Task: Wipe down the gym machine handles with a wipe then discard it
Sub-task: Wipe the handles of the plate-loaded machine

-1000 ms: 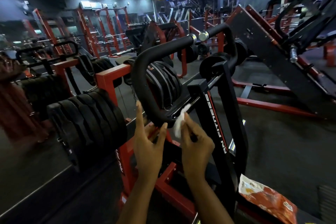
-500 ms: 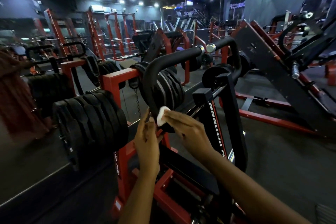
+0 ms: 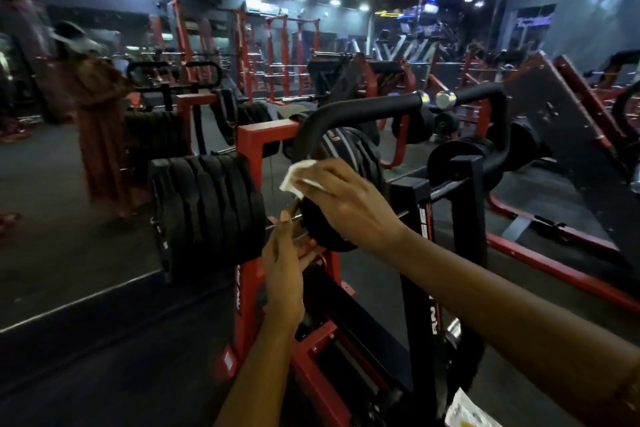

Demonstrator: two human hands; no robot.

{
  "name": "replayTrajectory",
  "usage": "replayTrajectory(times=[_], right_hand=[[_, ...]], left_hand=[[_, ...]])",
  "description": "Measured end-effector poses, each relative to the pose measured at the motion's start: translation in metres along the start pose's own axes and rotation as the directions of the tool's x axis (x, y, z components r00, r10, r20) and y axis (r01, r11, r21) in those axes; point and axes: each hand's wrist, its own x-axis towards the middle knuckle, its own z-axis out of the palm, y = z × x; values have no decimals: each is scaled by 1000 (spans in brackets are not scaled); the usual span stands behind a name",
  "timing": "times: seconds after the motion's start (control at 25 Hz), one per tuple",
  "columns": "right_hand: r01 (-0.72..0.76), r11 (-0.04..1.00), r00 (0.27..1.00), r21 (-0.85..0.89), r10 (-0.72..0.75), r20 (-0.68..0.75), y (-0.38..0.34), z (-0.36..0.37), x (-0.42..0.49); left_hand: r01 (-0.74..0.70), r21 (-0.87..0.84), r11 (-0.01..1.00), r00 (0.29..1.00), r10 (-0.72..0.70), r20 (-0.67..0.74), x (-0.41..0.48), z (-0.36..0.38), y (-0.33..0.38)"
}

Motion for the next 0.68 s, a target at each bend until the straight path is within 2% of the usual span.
replayTrajectory(times=[0.08,0.12,0.2,0.24,0.32,0.36,0.4,0.48,0.56,0.68], right_hand=[[129,991,991,31,-131,41,-3,1,-21],[141,984,984,107,-151,96,-4,1,-34],[70,963,967,261,-130,221,-5,-1,-55],[37,961,957,275,-113,267,-1,-3,-60],[41,937,945,348,-149,290,14,-7,-52],[102,930,947,353,-200,252,22,-9,-38],[175,930,960,324,-235,154,29,-10,-18],[293,944,956,148,-291,-39,41,-11,19],[318,945,945,72,-309,-110,41,-7,28],[358,913,932,197,-335,-141,32,12,-23]], left_hand=[[-22,-6,1000,999,22,-43,-3,2,-3],[-28,-8,1000,998,28,-57,-5,3,-5],[-41,0,999,994,40,-105,-7,5,-9],[-52,10,999,990,53,-133,-8,6,-11],[-84,11,996,979,85,-184,-12,12,-12],[-104,6,995,972,103,-212,-14,16,-13],[-126,17,992,962,126,-243,-16,21,-14],[-172,98,980,936,194,-295,-19,27,-18],[-216,173,961,910,262,-321,-21,32,-22],[-272,195,942,890,323,-321,-25,38,-25]])
